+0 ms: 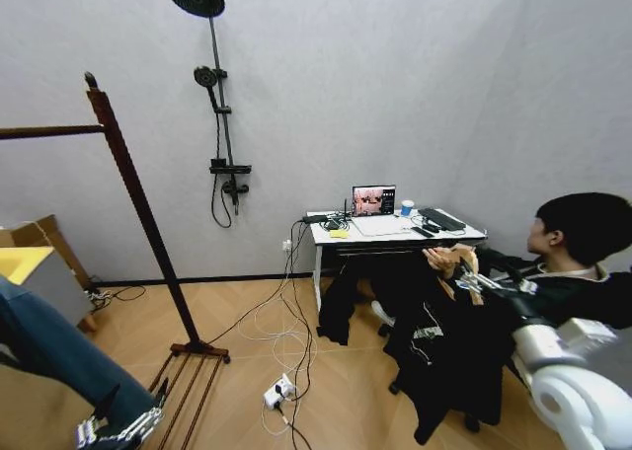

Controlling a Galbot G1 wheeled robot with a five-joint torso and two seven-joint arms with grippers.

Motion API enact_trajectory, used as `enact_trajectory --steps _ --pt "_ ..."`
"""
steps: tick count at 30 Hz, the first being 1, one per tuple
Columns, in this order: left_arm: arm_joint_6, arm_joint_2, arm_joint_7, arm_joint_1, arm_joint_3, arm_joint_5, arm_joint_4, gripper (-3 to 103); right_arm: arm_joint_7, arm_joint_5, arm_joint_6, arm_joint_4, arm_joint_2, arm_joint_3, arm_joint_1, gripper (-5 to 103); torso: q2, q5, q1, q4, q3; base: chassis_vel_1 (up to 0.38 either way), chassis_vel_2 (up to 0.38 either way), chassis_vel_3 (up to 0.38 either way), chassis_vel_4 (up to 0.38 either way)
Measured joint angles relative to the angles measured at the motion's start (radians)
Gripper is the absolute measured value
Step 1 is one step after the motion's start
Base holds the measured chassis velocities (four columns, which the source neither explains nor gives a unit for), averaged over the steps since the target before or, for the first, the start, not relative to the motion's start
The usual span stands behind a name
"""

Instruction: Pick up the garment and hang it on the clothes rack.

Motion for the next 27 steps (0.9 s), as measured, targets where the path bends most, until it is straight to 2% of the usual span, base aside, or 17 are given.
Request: enact_trajectory --steps 2,4,5,7,9,11,12,15,16,18,21,22,23,25,27 --pt "0.000 0.000 0.000 0.000 0.000 0.000 0.000 100 -0.013 0.001 -0.002 -0.018 -0.006 -0.004 0.008 101 0.000 0.0000 0.000 -0.0001 0.000 0.000 0.000 0.000 0.000" --pt "0.000 0.000 0.000 0.000 0.000 0.000 0.000 100 -0.036 0.002 -0.003 -0.052 -0.016 -0.016 0.018 92 0.000 0.0001 0.000 -0.0001 0.000 0.000 0.000 0.000 0.000" --pt "0.000 0.000 0.000 0.000 0.000 0.000 0.000 100 -0.036 0.002 -0.003 -0.052 -0.016 -0.016 0.018 92 0.000 0.0001 0.000 -0.0001 0.000 0.000 0.000 0.000 0.000" --pt "0.000 0.000 0.000 0.000 0.000 0.000 0.000 100 -0.055 -0.001 0.001 -0.082 -0.018 -0.036 0.033 82 0.000 0.0001 0.000 -0.0001 0.000 0.000 0.000 0.000 0.000" --pt "0.000 0.000 0.000 0.000 0.000 0.000 0.000 100 -0.059 -0.002 0.003 -0.088 -0.018 -0.039 0.038 82 0.000 0.0001 0.000 -0.0001 0.000 0.000 0.000 0.000 0.000" --pt "0.000 0.000 0.000 0.000 0.000 0.000 0.000 100 -0.071 -0.006 0.009 -0.111 -0.019 -0.051 0.051 71 0.000 0.0000 0.000 0.0000 0.000 0.000 0.000 0.000 0.000" --pt "0.000 0.000 0.000 0.000 0.000 0.000 0.000 100 -0.071 -0.006 0.009 -0.111 -0.019 -0.051 0.051 71 0.000 0.0000 0.000 0.0000 0.000 0.000 0.000 0.000 0.000" --pt "0.000 0.000 0.000 0.000 0.000 0.000 0.000 100 -0.090 -0.018 0.022 -0.140 -0.025 -0.068 0.061 54 0.000 0.0000 0.000 -0.0001 0.000 0.000 0.000 0.000 0.000" --pt "0.000 0.000 0.000 0.000 0.000 0.000 0.000 100 -0.090 -0.018 0.022 -0.140 -0.025 -0.068 0.061 54 0.000 0.0000 0.000 -0.0001 0.000 0.000 0.000 0.000 0.000" --pt "0.000 0.000 0.000 0.000 0.000 0.000 0.000 100 -0.095 -0.024 0.026 -0.145 -0.023 -0.079 0.071 43 0.000 0.0000 0.000 -0.0001 0.000 0.000 0.000 0.000 0.000" --pt "0.000 0.000 0.000 0.000 0.000 0.000 0.000 100 -0.095 -0.027 0.027 -0.146 -0.020 -0.086 0.076 37 0.000 0.0000 0.000 -0.0001 0.000 0.000 0.000 0.000 0.000" --pt "0.000 0.000 0.000 0.000 0.000 0.000 0.000 100 -0.095 -0.034 0.029 -0.146 -0.018 -0.094 0.081 33 0.000 0.0000 0.000 0.0000 0.000 0.000 0.000 0.000 0.000" --pt "0.000 0.000 0.000 0.000 0.000 0.000 0.000 100 -0.095 -0.044 0.032 -0.146 -0.014 -0.100 0.086 21 0.000 -0.0001 0.000 0.0000 0.000 0.000 0.000 0.000 0.000" --pt "0.000 0.000 0.000 0.000 0.000 0.000 0.000 100 -0.096 -0.050 0.034 -0.146 -0.012 -0.103 0.087 21 0.000 -0.0001 0.000 0.0000 0.000 0.000 0.000 0.000 0.000" --pt "0.000 0.000 0.000 0.000 0.000 0.000 0.000 100 -0.097 -0.063 0.038 -0.143 -0.005 -0.108 0.086 11 0.000 0.0000 0.000 -0.0001 0.000 0.000 0.000 0.000 0.000"
